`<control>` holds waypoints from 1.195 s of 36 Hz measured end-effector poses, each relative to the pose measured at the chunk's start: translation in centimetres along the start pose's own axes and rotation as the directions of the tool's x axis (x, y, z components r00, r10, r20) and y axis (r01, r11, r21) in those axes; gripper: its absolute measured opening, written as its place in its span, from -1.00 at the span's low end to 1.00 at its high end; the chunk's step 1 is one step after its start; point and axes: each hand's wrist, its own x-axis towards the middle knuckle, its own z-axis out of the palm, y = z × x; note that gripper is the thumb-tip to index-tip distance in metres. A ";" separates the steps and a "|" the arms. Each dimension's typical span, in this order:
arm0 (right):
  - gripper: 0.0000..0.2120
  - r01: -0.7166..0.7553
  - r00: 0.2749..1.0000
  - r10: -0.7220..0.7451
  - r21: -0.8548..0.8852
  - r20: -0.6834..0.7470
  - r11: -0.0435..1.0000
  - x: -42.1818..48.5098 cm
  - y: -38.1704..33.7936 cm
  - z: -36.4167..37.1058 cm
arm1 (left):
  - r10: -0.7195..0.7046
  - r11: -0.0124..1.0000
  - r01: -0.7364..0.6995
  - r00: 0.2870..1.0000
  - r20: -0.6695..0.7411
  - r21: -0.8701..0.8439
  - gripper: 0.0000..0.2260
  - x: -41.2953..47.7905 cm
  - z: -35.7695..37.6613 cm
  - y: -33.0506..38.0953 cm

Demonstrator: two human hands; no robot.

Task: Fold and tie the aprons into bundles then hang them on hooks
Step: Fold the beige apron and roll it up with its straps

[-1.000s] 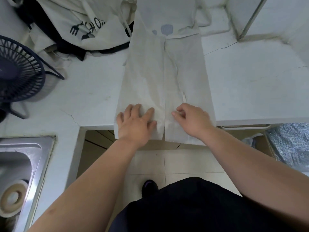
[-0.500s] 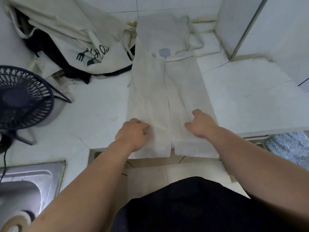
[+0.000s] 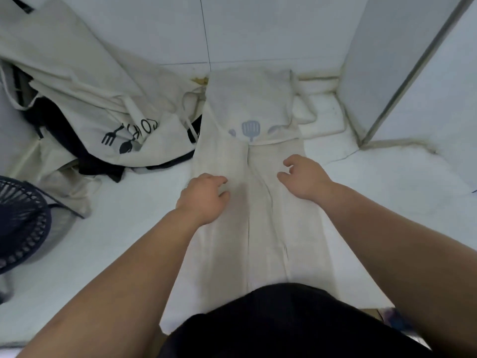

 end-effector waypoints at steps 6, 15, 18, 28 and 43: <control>-0.57 0.098 0.995 -0.099 -0.070 -0.003 0.993 7.6 -0.5 -1.9 | 0.012 1.000 -0.011 0.994 -0.113 0.001 -0.62 6.5 -1.3 1.2; -0.54 0.249 0.966 -0.232 -0.178 0.112 0.952 15.8 -0.4 -0.2 | 0.009 0.973 -0.022 0.998 0.059 0.230 -0.49 13.4 -0.7 2.2; -0.44 0.302 0.944 -0.252 -0.254 0.210 0.919 17.3 -0.6 0.6 | -0.006 0.958 -0.038 0.988 0.152 0.283 -0.46 15.0 0.0 2.2; -0.70 0.212 0.976 -0.176 -0.399 0.127 0.892 18.7 0.4 1.4 | -0.012 0.971 -0.026 0.988 0.156 0.237 -0.43 16.8 2.9 0.4; -0.67 0.106 0.994 -0.107 -0.439 0.023 0.892 18.5 0.9 0.9 | 0.144 0.989 -0.150 0.919 -0.368 0.012 -0.62 16.7 3.7 1.5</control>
